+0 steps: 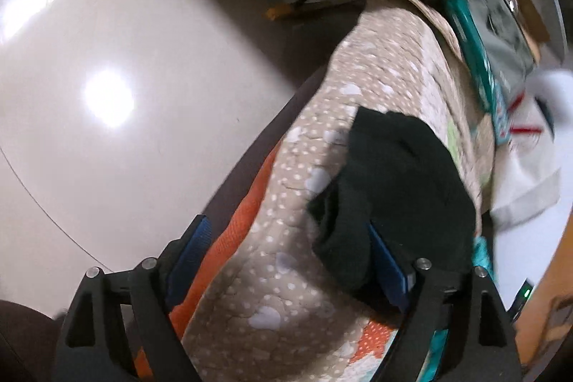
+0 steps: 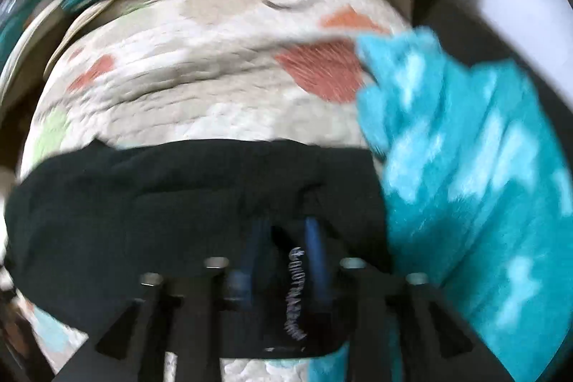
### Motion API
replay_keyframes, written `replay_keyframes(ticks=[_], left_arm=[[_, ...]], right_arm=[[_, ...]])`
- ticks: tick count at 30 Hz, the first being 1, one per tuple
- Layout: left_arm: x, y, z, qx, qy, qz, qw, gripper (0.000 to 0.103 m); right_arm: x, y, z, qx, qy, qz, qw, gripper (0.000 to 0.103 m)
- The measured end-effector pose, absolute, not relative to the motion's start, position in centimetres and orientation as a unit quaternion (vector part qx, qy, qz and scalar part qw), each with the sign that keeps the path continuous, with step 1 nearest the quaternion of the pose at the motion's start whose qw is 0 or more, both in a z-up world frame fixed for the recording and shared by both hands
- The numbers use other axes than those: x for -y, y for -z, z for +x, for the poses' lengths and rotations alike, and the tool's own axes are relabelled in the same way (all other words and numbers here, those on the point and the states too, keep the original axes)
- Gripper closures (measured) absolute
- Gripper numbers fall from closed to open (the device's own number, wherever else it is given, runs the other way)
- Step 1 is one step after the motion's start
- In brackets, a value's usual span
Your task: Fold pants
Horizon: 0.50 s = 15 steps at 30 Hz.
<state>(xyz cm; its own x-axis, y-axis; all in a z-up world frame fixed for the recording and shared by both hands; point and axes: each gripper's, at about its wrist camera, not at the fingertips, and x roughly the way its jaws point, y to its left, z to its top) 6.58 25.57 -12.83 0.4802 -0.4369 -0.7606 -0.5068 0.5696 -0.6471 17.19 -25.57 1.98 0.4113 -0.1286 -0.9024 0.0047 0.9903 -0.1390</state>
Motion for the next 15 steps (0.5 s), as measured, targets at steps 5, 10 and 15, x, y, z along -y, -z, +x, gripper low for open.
replay_keyframes(ticks=[5,10,15], left_arm=[[-26.0,14.3,5.9,-0.497,-0.005,-0.535,0.684,0.018],[-27.2,15.9,5.2,-0.469,0.014,-0.61,0.638,0.018],[-27.7,16.0,5.1,-0.44,0.029,-0.646,0.623,0.018]], right_arm=[[15.5,-3.8,17.1,-0.512,-0.046,-0.146,0.845,0.041],[4.4,-2.4,17.1,-0.522,-0.17,-0.186,0.815,0.038],[-6.9,0.3,16.6,-0.523,-0.27,-0.263,0.764,0.038]])
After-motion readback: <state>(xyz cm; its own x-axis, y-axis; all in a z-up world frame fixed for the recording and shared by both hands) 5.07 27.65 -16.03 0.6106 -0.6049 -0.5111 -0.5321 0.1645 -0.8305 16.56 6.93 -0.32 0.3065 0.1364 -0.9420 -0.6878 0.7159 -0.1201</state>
